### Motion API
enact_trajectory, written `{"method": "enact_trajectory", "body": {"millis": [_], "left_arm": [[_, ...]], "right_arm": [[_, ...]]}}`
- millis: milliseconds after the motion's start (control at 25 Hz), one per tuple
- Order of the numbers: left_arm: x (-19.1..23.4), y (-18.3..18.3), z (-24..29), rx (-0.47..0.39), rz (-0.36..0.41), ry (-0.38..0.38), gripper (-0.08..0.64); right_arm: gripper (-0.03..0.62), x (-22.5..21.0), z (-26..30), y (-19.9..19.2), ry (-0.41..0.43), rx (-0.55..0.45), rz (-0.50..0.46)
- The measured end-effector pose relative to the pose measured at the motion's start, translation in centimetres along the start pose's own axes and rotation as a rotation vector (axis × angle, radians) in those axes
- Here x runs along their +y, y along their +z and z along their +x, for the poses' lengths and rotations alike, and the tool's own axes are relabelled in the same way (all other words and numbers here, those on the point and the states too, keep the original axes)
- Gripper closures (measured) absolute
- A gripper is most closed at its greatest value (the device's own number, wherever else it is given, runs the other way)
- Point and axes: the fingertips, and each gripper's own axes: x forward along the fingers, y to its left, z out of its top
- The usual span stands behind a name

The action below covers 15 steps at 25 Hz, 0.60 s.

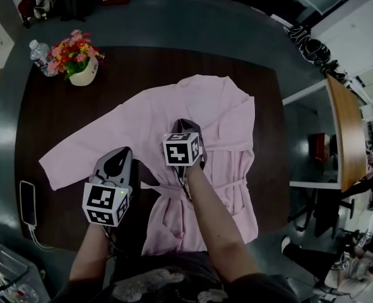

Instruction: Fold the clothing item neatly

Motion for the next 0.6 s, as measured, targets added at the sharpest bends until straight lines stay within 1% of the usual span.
{"method": "enact_trajectory", "body": {"millis": [120,200,320,360,440,480,560,600], "left_arm": [[0.4,-0.1,0.1,0.0,-0.007,0.005,0.551],[0.7,0.0,0.1,-0.003,-0.012,0.009,0.551],[1.2,0.1,-0.1,-0.011,-0.019,0.019,0.551],[1.4,0.0,-0.2,-0.012,-0.022,0.023,0.551],[1.7,-0.1,-0.4,-0.011,-0.026,0.028,0.551],[1.9,-0.1,-0.5,-0.009,-0.028,0.031,0.551],[2.1,-0.3,-0.7,-0.007,-0.031,0.035,0.551],[2.2,-0.3,-0.8,-0.006,-0.032,0.037,0.551]], "right_arm": [[0.588,0.9,-1.0,1.3,0.024,-0.056,-0.003],[0.588,1.8,-2.0,3.2,0.056,-0.135,-0.01],[0.588,4.5,-3.0,6.0,0.162,-0.262,-0.078],[0.588,5.5,-3.0,6.5,0.203,-0.282,-0.108],[0.588,7.1,-2.8,6.6,0.264,-0.29,-0.157],[0.588,7.6,-2.6,6.6,0.279,-0.297,-0.172],[0.586,8.1,-2.5,6.6,0.281,-0.331,-0.187],[0.571,8.4,-2.5,6.7,0.284,-0.355,-0.189]]}}
